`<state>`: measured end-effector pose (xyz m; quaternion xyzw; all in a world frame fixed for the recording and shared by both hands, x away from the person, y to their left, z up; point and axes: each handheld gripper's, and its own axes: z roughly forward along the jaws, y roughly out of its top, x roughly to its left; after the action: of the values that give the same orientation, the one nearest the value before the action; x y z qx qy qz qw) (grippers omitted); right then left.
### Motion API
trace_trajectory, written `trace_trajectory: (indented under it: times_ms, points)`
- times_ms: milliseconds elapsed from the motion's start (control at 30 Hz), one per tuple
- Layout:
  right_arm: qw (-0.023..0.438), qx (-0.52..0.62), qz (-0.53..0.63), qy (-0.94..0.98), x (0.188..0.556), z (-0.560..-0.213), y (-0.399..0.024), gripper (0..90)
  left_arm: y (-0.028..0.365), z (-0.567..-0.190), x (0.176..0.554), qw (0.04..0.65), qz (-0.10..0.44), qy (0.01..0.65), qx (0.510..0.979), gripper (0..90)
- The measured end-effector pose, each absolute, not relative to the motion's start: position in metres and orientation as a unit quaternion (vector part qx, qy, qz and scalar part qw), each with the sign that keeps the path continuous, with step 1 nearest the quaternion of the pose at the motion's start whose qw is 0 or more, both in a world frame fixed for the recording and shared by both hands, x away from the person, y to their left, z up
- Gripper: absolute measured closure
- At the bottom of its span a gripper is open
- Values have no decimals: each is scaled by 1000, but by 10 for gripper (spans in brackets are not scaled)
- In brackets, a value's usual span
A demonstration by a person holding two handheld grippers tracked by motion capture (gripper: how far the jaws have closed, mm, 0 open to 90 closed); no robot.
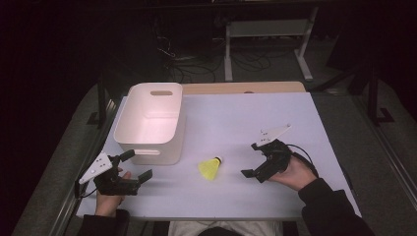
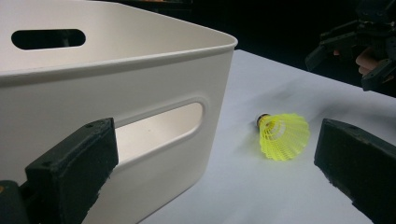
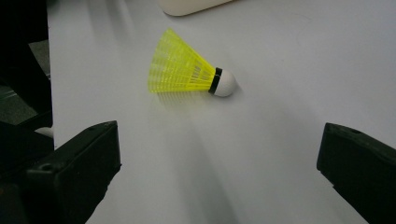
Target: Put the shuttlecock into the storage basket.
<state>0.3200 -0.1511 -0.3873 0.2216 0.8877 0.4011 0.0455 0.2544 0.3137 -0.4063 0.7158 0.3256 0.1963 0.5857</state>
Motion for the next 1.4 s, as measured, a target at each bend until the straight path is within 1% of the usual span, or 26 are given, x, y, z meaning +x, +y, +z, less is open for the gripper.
trace_trajectory:
  times_ms: [400,1267,1400]
  points:
    - [31,204,392,896,323,-391,-138,0,314,-406,254,586,196,325,716,0]
    - [15,167,371,913,328,-398,-112,0,314,-406,254,585,196,326,716,0]
    - [9,161,370,915,328,-398,-109,38,314,-406,254,585,196,325,716,0]
